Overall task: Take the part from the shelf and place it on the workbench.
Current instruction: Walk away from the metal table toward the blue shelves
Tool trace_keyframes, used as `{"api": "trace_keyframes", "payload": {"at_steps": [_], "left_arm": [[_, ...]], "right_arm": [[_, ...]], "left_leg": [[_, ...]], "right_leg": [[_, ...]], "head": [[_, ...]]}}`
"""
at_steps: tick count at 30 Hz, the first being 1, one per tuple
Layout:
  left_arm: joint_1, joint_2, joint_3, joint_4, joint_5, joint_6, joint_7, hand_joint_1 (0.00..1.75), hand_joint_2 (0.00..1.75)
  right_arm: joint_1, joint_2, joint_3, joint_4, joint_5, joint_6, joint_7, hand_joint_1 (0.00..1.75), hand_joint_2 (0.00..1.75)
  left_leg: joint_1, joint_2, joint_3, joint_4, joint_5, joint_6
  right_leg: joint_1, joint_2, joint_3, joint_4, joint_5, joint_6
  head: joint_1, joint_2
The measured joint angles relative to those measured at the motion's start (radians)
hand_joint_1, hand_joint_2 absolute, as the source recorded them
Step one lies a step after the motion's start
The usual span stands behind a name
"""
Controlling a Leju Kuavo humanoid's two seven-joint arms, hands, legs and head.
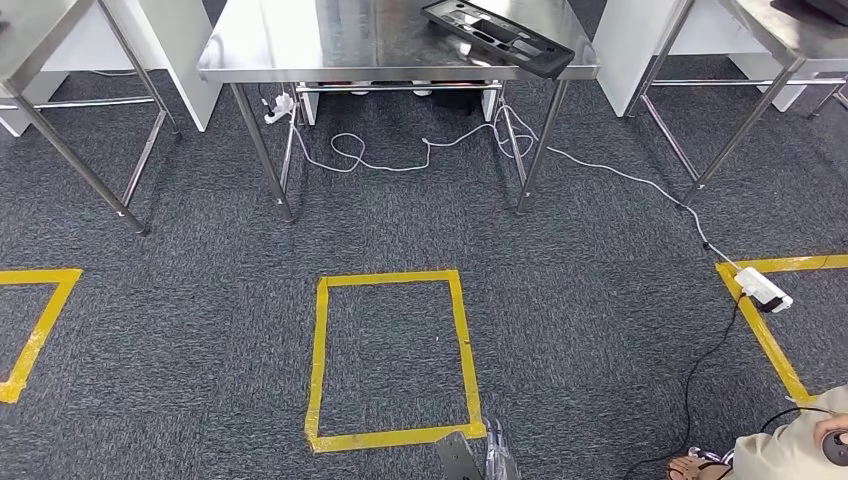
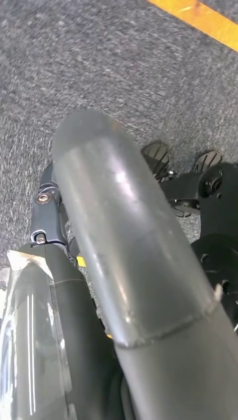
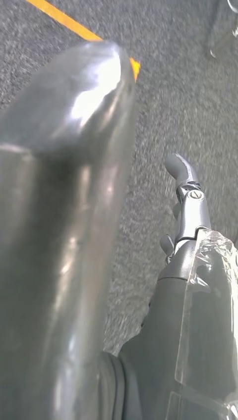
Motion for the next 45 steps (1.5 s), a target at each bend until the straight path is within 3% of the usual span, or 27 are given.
{"api": "trace_keyframes", "payload": {"at_steps": [2,4,5,6,8,10,11,13,15,17,19,20,21,23,24,26,27,29,31,34,36,37,39,40,42,43,45], "left_arm": [[0.001,0.000,-0.004,0.000,-0.001,-0.001,0.000,0.00,0.00],[0.002,0.000,-0.008,0.000,-0.003,-0.001,0.000,0.00,0.00],[0.002,0.000,-0.010,0.000,-0.004,-0.001,0.000,0.00,0.00],[0.002,0.000,-0.012,0.000,-0.004,-0.001,0.000,0.00,0.00],[0.003,0.000,-0.013,0.000,-0.004,-0.003,0.000,0.00,0.00],[0.004,0.000,-0.013,0.000,-0.004,-0.006,-0.001,0.00,0.00],[0.005,0.000,-0.013,0.000,-0.004,-0.007,-0.002,0.00,0.00],[0.006,0.000,-0.014,0.000,-0.004,-0.007,-0.003,0.00,0.00],[0.005,0.000,-0.014,0.000,-0.004,-0.007,-0.003,0.00,0.00],[0.005,0.001,-0.014,0.000,-0.004,-0.008,-0.004,0.00,0.00],[0.006,0.001,-0.014,0.000,-0.004,-0.009,-0.004,0.00,0.00],[0.007,0.001,-0.014,0.000,-0.004,-0.010,-0.004,0.00,0.00],[0.007,0.001,-0.014,0.000,-0.004,-0.010,-0.004,0.00,0.00],[0.007,0.002,-0.014,0.000,-0.004,-0.011,-0.003,0.00,0.00],[0.007,0.002,-0.014,0.000,-0.004,-0.012,-0.003,0.00,0.00],[0.007,0.003,-0.014,0.000,-0.006,-0.012,-0.002,0.00,0.00],[0.007,0.003,-0.014,0.000,-0.007,-0.012,0.000,0.00,0.00],[0.006,0.003,-0.014,0.000,-0.008,-0.012,0.003,0.00,0.00],[0.006,0.002,-0.014,0.001,-0.008,-0.011,0.005,0.00,0.00],[0.007,0.002,-0.014,0.001,-0.008,-0.010,0.007,0.00,0.00],[0.007,0.002,-0.014,0.001,-0.008,-0.010,0.009,0.00,0.00],[0.007,0.001,-0.014,0.001,-0.008,-0.010,0.010,0.00,0.00],[0.006,0.001,-0.014,0.001,-0.008,-0.010,0.011,0.00,0.00],[0.006,0.000,-0.014,0.001,-0.008,-0.010,0.011,0.00,0.00],[0.005,-0.001,-0.014,0.001,-0.008,-0.010,0.011,0.00,0.00],[0.004,-0.002,-0.014,0.001,-0.009,-0.011,0.011,0.00,0.00],[0.002,-0.005,-0.014,0.001,-0.013,-0.012,0.011,0.00,0.00]], "right_arm": [[0.001,0.001,-0.024,0.002,0.000,-0.001,-0.005,0.00,0.00],[0.001,0.001,-0.042,0.007,-0.002,-0.002,-0.009,0.00,0.00],[0.002,0.001,-0.049,0.011,-0.004,-0.001,-0.012,0.00,0.00],[0.002,0.001,-0.056,0.015,-0.010,0.002,-0.016,0.00,0.00],[0.000,0.002,-0.069,0.023,-0.030,0.018,-0.025,0.00,0.00],[-0.006,0.003,-0.082,0.029,-0.051,0.039,-0.034,0.00,0.00],[-0.008,0.004,-0.089,0.031,-0.059,0.046,-0.036,0.00,0.00],[-0.010,0.006,-0.099,0.034,-0.067,0.053,-0.039,0.00,0.00],[-0.011,0.008,-0.106,0.037,-0.071,0.059,-0.040,0.00,0.00],[-0.011,0.009,-0.110,0.040,-0.073,0.064,-0.041,0.00,0.00],[-0.011,0.009,-0.113,0.042,-0.075,0.068,-0.040,0.00,0.00],[-0.011,0.009,-0.115,0.043,-0.076,0.070,-0.040,0.00,0.00],[-0.012,0.009,-0.117,0.043,-0.077,0.074,-0.039,0.00,0.00],[-0.013,0.009,-0.121,0.044,-0.080,0.081,-0.037,0.00,0.00],[-0.014,0.009,-0.123,0.044,-0.082,0.083,-0.036,0.00,0.00],[-0.016,0.009,-0.124,0.044,-0.087,0.086,-0.035,0.00,0.00],[-0.017,0.009,-0.125,0.044,-0.091,0.088,-0.033,0.00,0.00],[-0.017,0.008,-0.128,0.045,-0.096,0.091,-0.030,0.00,0.00],[-0.018,0.007,-0.131,0.045,-0.100,0.095,-0.027,0.00,0.00],[-0.019,0.007,-0.134,0.045,-0.103,0.098,-0.026,0.00,0.00],[-0.018,0.007,-0.136,0.046,-0.103,0.099,-0.026,0.00,0.00],[-0.019,0.007,-0.137,0.047,-0.103,0.099,-0.026,0.00,0.00],[-0.020,0.007,-0.138,0.047,-0.103,0.100,-0.026,0.00,0.00],[-0.021,0.007,-0.139,0.047,-0.105,0.101,-0.026,0.00,0.00],[-0.023,0.007,-0.140,0.047,-0.108,0.103,-0.025,0.00,0.00],[-0.023,0.007,-0.140,0.047,-0.111,0.104,-0.024,0.00,0.00],[-0.022,0.008,-0.143,0.047,-0.116,0.104,-0.024,0.00,0.00]], "left_leg": [[-0.001,0.003,-0.009,-0.007,0.010,0.015],[-0.007,0.005,-0.020,-0.007,0.018,0.024],[-0.009,0.005,-0.024,-0.007,0.022,0.025],[-0.010,0.006,-0.026,-0.006,0.024,0.025],[-0.012,0.010,-0.027,-0.006,0.027,0.023],[-0.018,0.018,-0.028,-0.004,0.028,0.018],[-0.021,0.023,-0.029,-0.002,0.029,0.015],[-0.022,0.038,-0.033,-0.001,0.030,0.007],[-0.018,0.035,-0.041,0.017,0.013,-0.004],[-0.014,0.016,-0.074,0.096,-0.042,-0.015],[-0.010,0.005,-0.131,0.226,-0.106,-0.023],[-0.008,0.004,-0.152,0.273,-0.120,-0.026],[-0.004,0.003,-0.153,0.281,-0.111,-0.029],[0.006,-0.008,-0.105,0.192,-0.049,-0.032],[0.012,-0.031,-0.071,0.126,-0.020,-0.034],[0.018,-0.071,-0.033,0.040,0.003,-0.034],[0.016,-0.080,-0.031,0.030,0.000,-0.031],[0.011,-0.059,-0.035,0.024,0.007,-0.017],[0.010,-0.036,-0.037,0.016,0.017,0.001],[0.006,0.004,-0.043,0.013,0.022,0.013],[0.004,0.030,-0.046,0.014,0.023,0.014],[0.003,0.042,-0.046,0.014,0.023,0.014],[0.002,0.062,-0.043,0.014,0.023,0.012],[0.000,0.071,-0.041,0.014,0.022,0.008],[-0.004,0.084,-0.038,0.013,0.021,-0.005],[-0.005,0.091,-0.036,0.012,0.022,-0.012],[-0.001,0.093,-0.035,0.014,0.016,-0.025]], "right_leg": [[-0.002,0.002,-0.045,0.095,-0.053,-0.005],[-0.005,0.002,-0.096,0.229,-0.110,-0.009],[-0.005,0.002,-0.105,0.263,-0.121,-0.007],[-0.006,0.002,-0.093,0.256,-0.115,-0.002],[-0.005,-0.007,-0.018,0.137,-0.072,0.008],[0.002,-0.030,0.052,0.006,-0.038,0.005],[0.006,-0.037,0.067,-0.026,-0.031,0.000],[0.007,-0.025,0.067,-0.037,-0.026,-0.013],[-0.003,-0.011,0.064,-0.041,-0.017,-0.027],[-0.010,0.000,0.064,-0.044,-0.010,-0.040],[-0.009,0.011,0.060,-0.043,-0.008,-0.045],[-0.009,0.018,0.058,-0.042,-0.007,-0.046],[-0.010,0.027,0.057,-0.039,-0.007,-0.045],[-0.012,0.046,0.056,-0.032,-0.007,-0.044],[-0.012,0.056,0.053,-0.027,-0.008,-0.042],[-0.007,0.073,0.040,-0.015,-0.007,-0.032],[-0.007,0.082,0.031,-0.013,-0.004,-0.024],[-0.008,0.094,0.015,-0.013,0.004,-0.007],[-0.008,0.071,-0.009,0.022,-0.015,-0.001],[-0.012,0.027,-0.094,0.204,-0.098,-0.006],[-0.014,0.021,-0.120,0.276,-0.120,0.003],[-0.015,0.016,-0.100,0.250,-0.107,0.011],[-0.017,-0.014,-0.016,0.110,-0.063,0.024],[-0.013,-0.033,0.023,0.043,-0.045,0.024],[-0.002,-0.051,0.050,-0.019,-0.034,0.011],[0.004,-0.042,0.047,-0.020,-0.032,0.002],[-0.004,-0.023,0.047,-0.026,-0.025,-0.014]], "head": [[0.003,0.000],[0.005,0.000],[0.005,0.000],[0.005,0.000],[0.006,0.000],[0.006,0.000],[0.006,0.000],[0.004,0.000],[0.004,0.000],[0.002,0.000],[0.001,0.000],[0.001,0.000],[0.001,0.000],[0.001,0.000],[0.001,0.000],[0.002,0.000],[0.002,0.000],[0.003,0.000],[0.005,0.000],[0.008,0.000],[0.008,0.000],[0.009,0.000],[0.009,0.000],[0.009,0.000],[0.009,0.000],[0.008,0.000],[0.008,0.000]]}}
